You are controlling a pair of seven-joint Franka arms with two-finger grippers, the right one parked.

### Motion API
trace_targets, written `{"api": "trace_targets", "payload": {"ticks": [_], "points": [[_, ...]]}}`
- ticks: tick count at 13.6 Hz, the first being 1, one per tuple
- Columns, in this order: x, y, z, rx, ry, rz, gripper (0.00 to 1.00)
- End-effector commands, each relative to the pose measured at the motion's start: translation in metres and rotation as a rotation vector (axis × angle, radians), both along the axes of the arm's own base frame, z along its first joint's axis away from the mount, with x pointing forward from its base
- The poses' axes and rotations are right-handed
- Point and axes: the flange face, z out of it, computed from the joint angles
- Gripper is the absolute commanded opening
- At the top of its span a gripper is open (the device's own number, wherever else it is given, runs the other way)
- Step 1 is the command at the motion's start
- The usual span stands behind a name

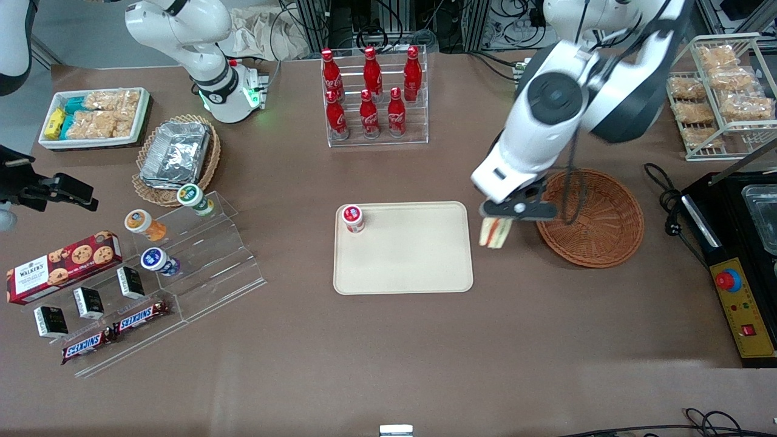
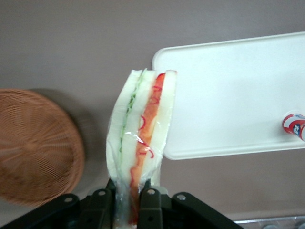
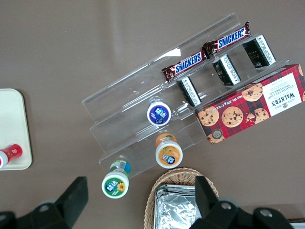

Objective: Place sandwich from basket to tray
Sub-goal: 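Lift the sandwich with the left gripper and carry it toward the tray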

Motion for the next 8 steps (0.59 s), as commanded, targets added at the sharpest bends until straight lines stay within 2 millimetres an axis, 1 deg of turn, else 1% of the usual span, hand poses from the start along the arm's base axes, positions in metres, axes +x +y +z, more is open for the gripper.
{"api": "trace_targets", "payload": {"ticks": [1,2,3,4,6,8], "points": [[0.017,-0.027,-0.063,0.018,0.009,0.012,0.0],[0.019,-0.038,-0.091,0.009,0.02,0.063,0.0],[0.015,-0.054,-0.113,0.012,0.009,0.107,0.0],[0.011,-0.065,-0.132,0.045,-0.017,0.122,0.0],[0.012,-0.065,-0.161,0.092,-0.027,0.176,0.0],[0.01,-0.074,-0.174,0.071,-0.036,0.234,0.0]]}}
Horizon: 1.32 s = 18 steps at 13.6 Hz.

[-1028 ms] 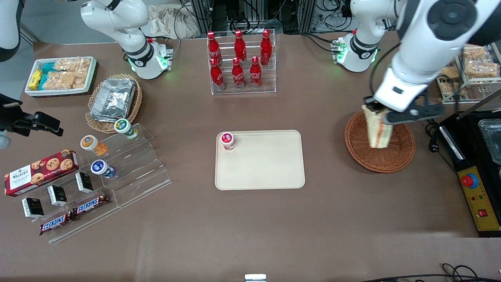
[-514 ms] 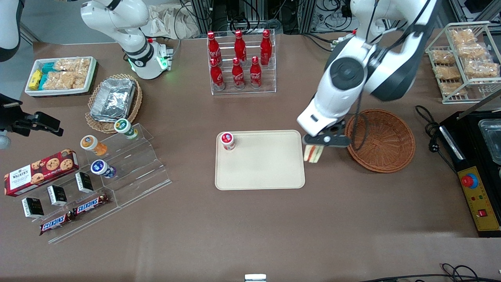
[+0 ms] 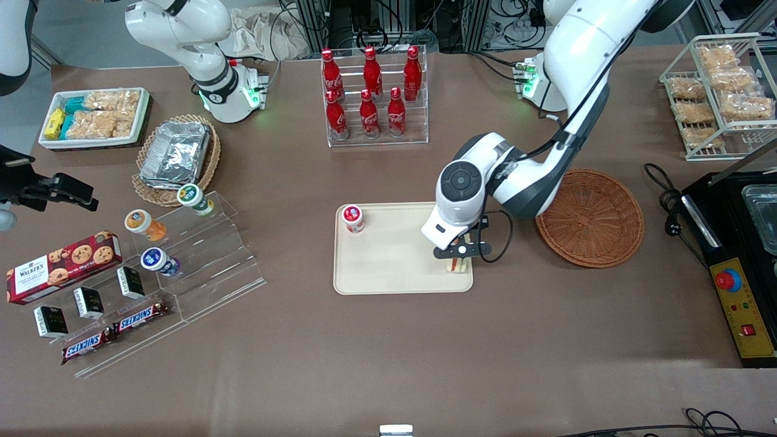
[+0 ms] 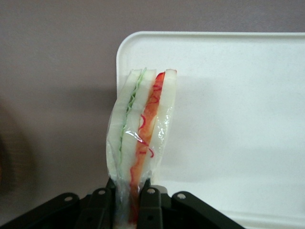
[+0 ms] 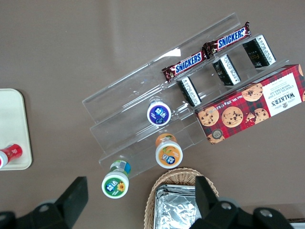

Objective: Place sandwich from basket to tray
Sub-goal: 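Lower the sandwich onto the cream tray and open the left gripper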

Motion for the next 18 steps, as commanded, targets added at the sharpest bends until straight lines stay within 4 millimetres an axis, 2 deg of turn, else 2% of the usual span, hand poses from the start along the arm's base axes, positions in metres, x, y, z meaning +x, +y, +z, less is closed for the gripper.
{"api": "trace_targets", "payload": {"ticks": [1,5,6,7,12,14,17,18], "points": [[0.004,-0.012,-0.007,0.001,-0.038,0.058,0.0],[-0.002,-0.017,-0.028,0.041,-0.045,0.013,0.01],[-0.003,-0.018,-0.034,0.056,-0.052,-0.004,0.45],[-0.003,-0.018,-0.038,0.063,-0.053,-0.013,0.99],[-0.002,-0.018,-0.035,0.061,-0.054,-0.007,1.0],[0.001,-0.014,-0.024,0.059,-0.06,0.002,1.0],[0.005,-0.01,0.016,0.047,-0.097,0.023,1.0],[0.007,-0.009,0.038,0.031,-0.104,0.049,1.0]]}}
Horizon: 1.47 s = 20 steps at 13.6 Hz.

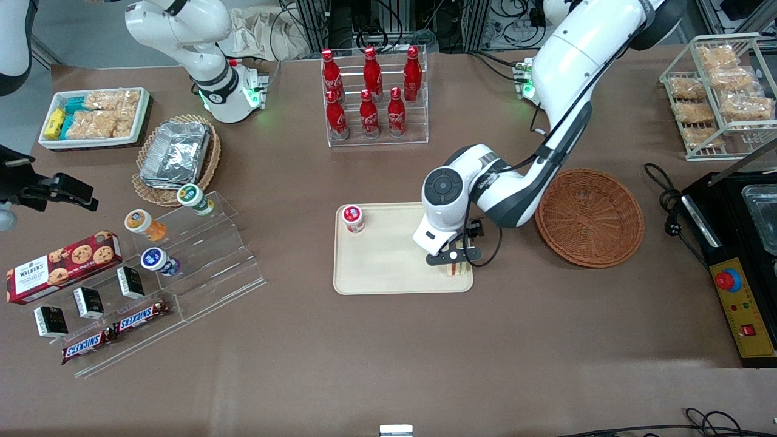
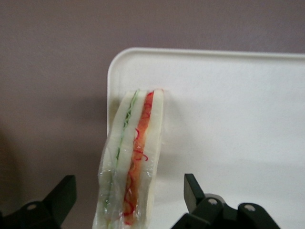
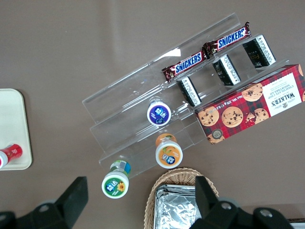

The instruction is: Place sandwich from basket to tray

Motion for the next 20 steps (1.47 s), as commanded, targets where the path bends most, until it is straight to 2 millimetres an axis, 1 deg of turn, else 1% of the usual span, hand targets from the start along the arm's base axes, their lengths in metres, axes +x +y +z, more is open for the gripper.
{"api": "trace_targets", "payload": {"ticks": [1,3,4,5,6,7,8,10,11,12,13,15,16,17,18,19,20], "points": [[0.004,0.009,0.066,-0.013,-0.04,0.073,1.0],[0.012,0.028,0.12,-0.039,-0.061,0.147,1.0],[0.014,0.042,0.151,-0.061,-0.07,0.195,1.0],[0.017,0.065,0.18,-0.075,-0.065,0.248,1.0],[0.018,0.087,0.203,-0.078,-0.058,0.297,1.0],[0.015,0.107,0.226,-0.072,-0.059,0.3,1.0],[0.019,0.139,0.246,-0.071,-0.058,0.314,1.0],[0.014,0.182,0.292,-0.143,-0.058,0.305,1.0],[0.01,0.203,0.306,-0.145,-0.056,0.285,1.0],[0.005,0.219,0.318,-0.141,-0.053,0.258,1.0],[-0.002,0.238,0.326,-0.14,-0.052,0.21,1.0],[-0.015,0.273,0.329,-0.145,-0.059,0.097,1.0],[-0.016,0.318,0.327,-0.147,-0.066,0.089,1.0],[-0.024,0.323,0.331,-0.145,-0.069,0.013,1.0],[-0.029,0.339,0.336,-0.142,-0.062,-0.055,1.0],[-0.035,0.35,0.338,-0.14,-0.045,-0.126,1.0],[-0.04,0.353,0.34,-0.122,-0.03,-0.176,1.0]]}}
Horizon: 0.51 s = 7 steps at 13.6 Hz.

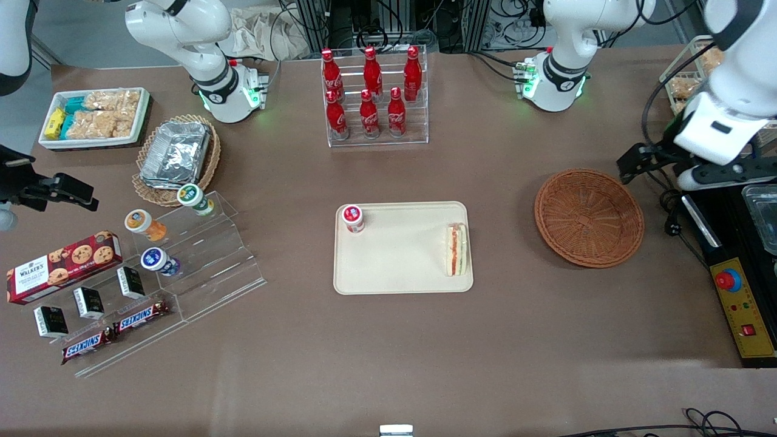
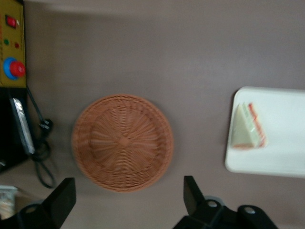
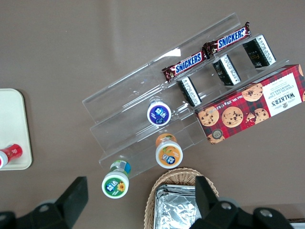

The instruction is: Place sandwich from basket to tray

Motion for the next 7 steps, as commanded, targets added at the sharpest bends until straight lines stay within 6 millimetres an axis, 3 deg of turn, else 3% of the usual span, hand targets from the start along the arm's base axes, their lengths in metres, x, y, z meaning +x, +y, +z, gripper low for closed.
{"api": "trace_targets", "payload": {"ticks": [1,3,7], "points": [[-0.021,0.004,0.011,0.008,0.0,-0.109,1.0],[-0.017,0.01,0.031,0.006,-0.009,-0.102,1.0],[-0.007,0.013,0.041,0.005,-0.008,-0.086,1.0]]}}
